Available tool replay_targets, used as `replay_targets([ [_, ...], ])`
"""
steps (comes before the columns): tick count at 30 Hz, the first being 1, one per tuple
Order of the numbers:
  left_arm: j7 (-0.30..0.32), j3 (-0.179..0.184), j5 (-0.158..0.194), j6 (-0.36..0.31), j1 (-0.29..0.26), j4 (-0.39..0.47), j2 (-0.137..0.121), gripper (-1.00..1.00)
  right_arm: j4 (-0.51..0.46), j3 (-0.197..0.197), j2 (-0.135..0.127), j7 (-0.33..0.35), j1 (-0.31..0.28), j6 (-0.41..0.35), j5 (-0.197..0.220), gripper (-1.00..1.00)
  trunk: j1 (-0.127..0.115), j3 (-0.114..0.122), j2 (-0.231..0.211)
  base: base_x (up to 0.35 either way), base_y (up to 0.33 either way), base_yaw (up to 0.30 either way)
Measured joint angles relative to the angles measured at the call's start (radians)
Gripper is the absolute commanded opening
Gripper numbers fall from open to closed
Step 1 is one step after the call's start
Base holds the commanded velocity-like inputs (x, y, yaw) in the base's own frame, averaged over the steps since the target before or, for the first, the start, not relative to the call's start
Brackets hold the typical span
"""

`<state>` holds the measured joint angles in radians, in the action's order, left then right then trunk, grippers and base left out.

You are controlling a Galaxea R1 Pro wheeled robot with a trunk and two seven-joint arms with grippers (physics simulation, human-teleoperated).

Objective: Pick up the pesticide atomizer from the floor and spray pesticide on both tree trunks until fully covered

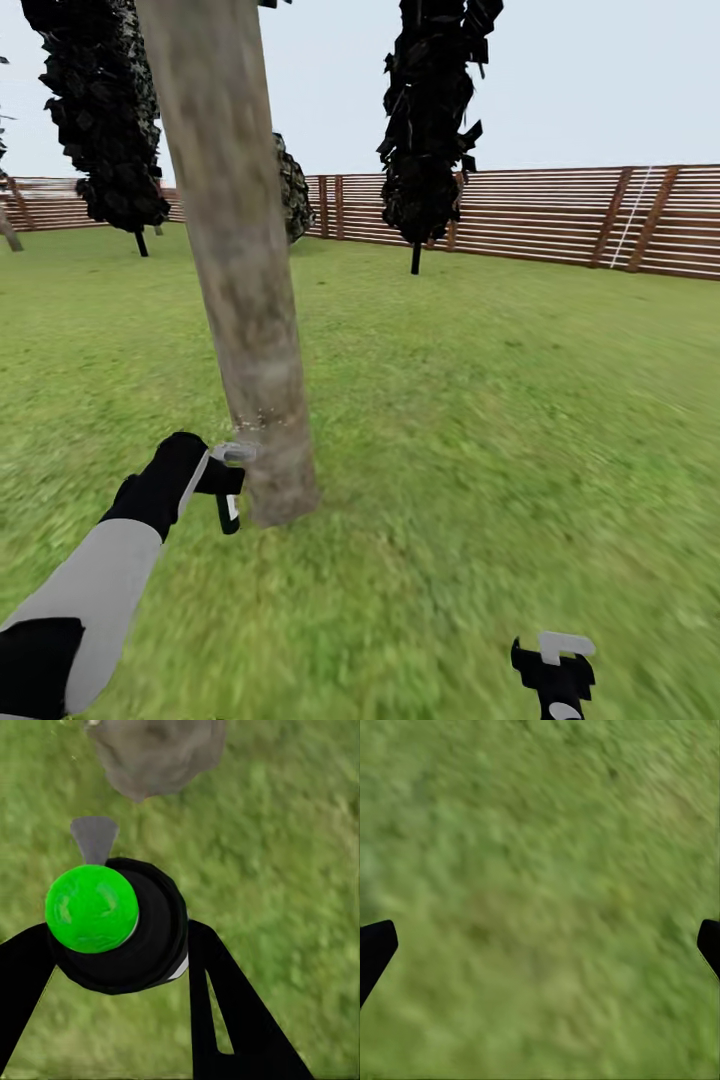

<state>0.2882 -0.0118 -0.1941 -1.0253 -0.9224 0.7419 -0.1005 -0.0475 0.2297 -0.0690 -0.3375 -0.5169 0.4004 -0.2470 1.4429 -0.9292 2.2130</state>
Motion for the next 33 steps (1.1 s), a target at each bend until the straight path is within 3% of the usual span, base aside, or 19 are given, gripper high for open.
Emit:
replay_targets([
  [2,0.0,-0.003,0.013,-0.001,0.005,-0.003,-0.009,-1.0,0.0,0.0,0.0,0.0,0.0,0.0,0.0,1.0,0.0,0.0,0.0,0.078,-0.275,0.044],
  [9,0.0,-0.004,0.014,-0.001,0.007,-0.006,0.016,-1.0,0.0,0.0,0.0,0.0,0.0,0.0,0.0,1.0,0.0,0.0,0.0,0.07,-0.275,0.006],
  [12,-0.001,-0.007,0.0,0.001,0.038,-0.006,-0.018,-1.0,0.0,0.0,0.0,0.0,0.0,0.0,0.0,1.0,0.0,0.0,0.0,0.008,-0.275,0.0],
  [16,-0.001,-0.006,0.007,0.002,0.06,-0.006,-0.056,-1.0,0.0,0.0,0.0,0.0,0.0,0.0,0.0,1.0,0.0,0.0,0.0,0.001,-0.275,0.032],
  [21,-0.004,-0.007,0.017,0.002,0.063,-0.004,-0.03,-1.0,0.0,0.0,0.0,0.0,0.0,0.0,0.0,1.0,0.0,0.0,0.0,0.082,-0.26,0.229],
  [27,-0.012,-0.049,0.004,0.005,0.065,-0.006,-0.074,-1.0,0.0,0.001,0.0,0.0,0.0,0.0,0.0,1.0,0.0,0.0,0.0,0.086,-0.075,0.226],
  [33,-0.012,-0.046,0.014,0.005,0.065,-0.004,-0.058,-1.0,0.0,0.0,-0.001,0.0,0.0,0.0,0.0,1.0,0.0,0.0,0.0,0.129,-0.002,0.022],
])
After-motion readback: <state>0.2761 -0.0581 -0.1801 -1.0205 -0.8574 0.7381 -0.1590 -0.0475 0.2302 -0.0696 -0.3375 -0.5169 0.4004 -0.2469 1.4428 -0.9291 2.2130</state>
